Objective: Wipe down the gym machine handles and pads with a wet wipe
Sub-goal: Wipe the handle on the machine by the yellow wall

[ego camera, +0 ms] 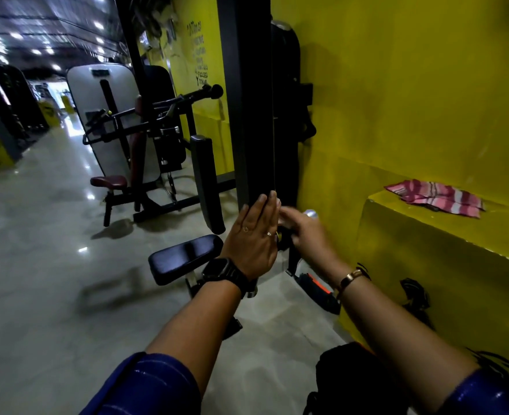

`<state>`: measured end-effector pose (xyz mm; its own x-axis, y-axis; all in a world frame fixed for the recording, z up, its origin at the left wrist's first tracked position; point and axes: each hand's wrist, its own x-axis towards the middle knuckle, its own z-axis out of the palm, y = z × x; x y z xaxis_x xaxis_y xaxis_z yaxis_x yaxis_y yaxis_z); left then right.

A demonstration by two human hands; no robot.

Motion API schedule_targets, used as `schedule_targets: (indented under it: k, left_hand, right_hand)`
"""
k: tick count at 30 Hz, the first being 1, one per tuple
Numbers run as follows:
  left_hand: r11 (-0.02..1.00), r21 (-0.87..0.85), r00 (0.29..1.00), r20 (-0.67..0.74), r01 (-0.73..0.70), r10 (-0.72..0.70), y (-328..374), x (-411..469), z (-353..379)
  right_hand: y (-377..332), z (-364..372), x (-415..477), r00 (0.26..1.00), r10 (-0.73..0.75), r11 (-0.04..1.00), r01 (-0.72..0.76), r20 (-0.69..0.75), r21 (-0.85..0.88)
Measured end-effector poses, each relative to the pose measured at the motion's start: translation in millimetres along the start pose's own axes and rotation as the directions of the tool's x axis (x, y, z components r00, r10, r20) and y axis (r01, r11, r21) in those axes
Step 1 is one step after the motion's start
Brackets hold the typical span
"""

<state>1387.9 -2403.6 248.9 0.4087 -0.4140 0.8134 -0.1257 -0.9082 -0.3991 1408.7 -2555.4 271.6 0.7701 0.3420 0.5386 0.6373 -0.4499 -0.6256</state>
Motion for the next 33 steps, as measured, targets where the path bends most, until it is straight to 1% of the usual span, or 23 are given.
schedule_targets:
  k: [1, 2, 4, 5, 6, 7, 9, 10, 11, 12, 15, 16, 18, 19, 20, 22, 23, 25, 26, 28, 31, 32, 33]
  left_hand:
    - [1.000, -0.017, 1.000, -0.001, 0.000, 0.000, -0.8, 1.1, 0.1]
    - [1.000, -0.024, 1.000, -0.004, -0.003, 0.003, -1.2, 1.4, 0.2]
    - [1.000, -0.017, 1.000, -0.007, -0.007, 0.007, -0.8, 1.3, -0.2]
    - [1.000, -0.010, 1.000, -0.004, -0.005, 0.005, -0.5, 1.7, -0.6]
    - [1.000, 0.001, 1.000, 0.003, -0.003, 0.003, -0.1, 2.4, -1.6]
    - [1.000, 0.012, 1.000, 0.012, -0.001, 0.001, 0.2, 2.6, -2.6]
    - [1.000, 0.025, 1.000, 0.028, -0.001, 0.000, -0.1, 2.8, -4.0]
    - [1.000, 0.028, 0.999, 0.032, -0.001, 0.000, -0.5, 2.6, -4.3]
    - [0.999, 0.031, 0.999, 0.032, -0.006, 0.005, -0.4, 2.4, -3.9]
    - [0.999, 0.034, 1.000, 0.029, -0.011, 0.010, -0.2, 2.3, -3.4]
    - [1.000, 0.031, 1.000, 0.025, -0.005, 0.005, 0.0, 2.0, -0.7]
    - [1.000, 0.027, 1.000, 0.025, -0.001, 0.000, 0.2, 2.0, -0.6]
    - [1.000, 0.019, 1.000, 0.023, 0.004, -0.005, 0.5, 2.5, -1.2]
    - [1.000, 0.016, 1.000, 0.021, 0.002, -0.002, 0.3, 2.3, -1.3]
    - [1.000, 0.017, 1.000, 0.016, -0.005, 0.005, 0.1, 2.4, -1.2]
    - [1.000, 0.024, 1.000, 0.011, -0.010, 0.009, -0.4, 3.4, -1.7]
    - [1.000, 0.023, 1.000, 0.011, -0.009, 0.008, -0.8, 3.9, -2.0]
    - [1.000, 0.027, 1.000, 0.025, -0.006, 0.005, -0.7, 2.7, -1.9]
    - [0.999, 0.035, 0.999, 0.034, -0.006, 0.005, -0.3, 1.9, -2.0]
    - [0.999, 0.038, 0.999, 0.039, -0.004, 0.002, -0.2, 1.7, -2.3]
    - [0.999, 0.051, 0.999, 0.039, -0.001, -0.001, -0.1, 2.7, -3.8]
    - [0.999, 0.054, 0.999, 0.043, 0.000, -0.002, -0.1, 3.5, -4.6]
    - [0.999, 0.055, 0.999, 0.048, 0.000, -0.003, -0.2, 4.2, -5.1]
  right_hand:
    - [4.9, 7.8, -7.6, 0.995, -0.080, 0.991, 0.085, 0.052, -0.107]
    - [14.5, 12.3, -14.7, 0.984, -0.163, 0.960, 0.174, 0.066, -0.218]
    - [33.6, 8.0, -22.5, 0.947, -0.312, 0.852, 0.314, 0.077, -0.418]
    - [43.4, 1.4, -22.0, 0.939, -0.337, 0.814, 0.330, 0.075, -0.477]
    - [50.0, -6.4, -20.1, 0.939, -0.341, 0.792, 0.311, 0.043, -0.525]
    - [57.5, -11.9, -15.6, 0.953, -0.303, 0.794, 0.242, -0.018, -0.557]
    - [61.9, -19.8, -6.5, 0.979, -0.111, 0.850, 0.004, -0.172, -0.527]
    - [64.4, -18.6, -2.8, 0.976, -0.041, 0.863, -0.074, -0.215, -0.500]
    - [64.3, -15.4, -1.8, 0.973, -0.034, 0.873, -0.082, -0.228, -0.480]
    - [61.2, -10.0, -3.5, 0.973, -0.066, 0.885, -0.045, -0.221, -0.464]
    - [46.3, 9.3, -15.1, 0.954, -0.269, 0.879, 0.187, -0.134, -0.440]
    - [41.3, 13.3, -18.0, 0.942, -0.324, 0.862, 0.256, -0.087, -0.437]
    - [43.7, 15.3, -19.0, 0.917, -0.398, 0.789, 0.343, 0.000, -0.509]
    - [47.9, 12.1, -16.1, 0.914, -0.406, 0.757, 0.342, 0.010, -0.556]
    - [52.6, 6.8, -10.3, 0.927, -0.375, 0.756, 0.299, -0.012, -0.582]
    - [56.5, -5.1, 6.5, 0.970, -0.230, 0.805, 0.148, -0.073, -0.574]
    - [58.5, -10.0, 15.3, 0.984, -0.172, 0.814, 0.109, -0.056, -0.571]
    - [60.2, -14.5, 24.2, 0.991, -0.134, 0.829, 0.110, -0.004, -0.549]
    - [60.1, -14.2, 21.2, 0.989, -0.146, 0.835, 0.128, 0.009, -0.534]
    - [65.2, -8.9, 3.3, 0.979, -0.197, 0.856, 0.143, -0.058, -0.497]
    - [79.9, 9.9, -32.9, 0.947, -0.204, 0.916, 0.095, -0.248, -0.390]
    - [83.2, 14.4, -39.3, 0.933, -0.169, 0.935, 0.050, -0.318, -0.351]
    - [83.4, 16.4, -40.4, 0.911, -0.074, 0.970, -0.028, -0.406, -0.241]
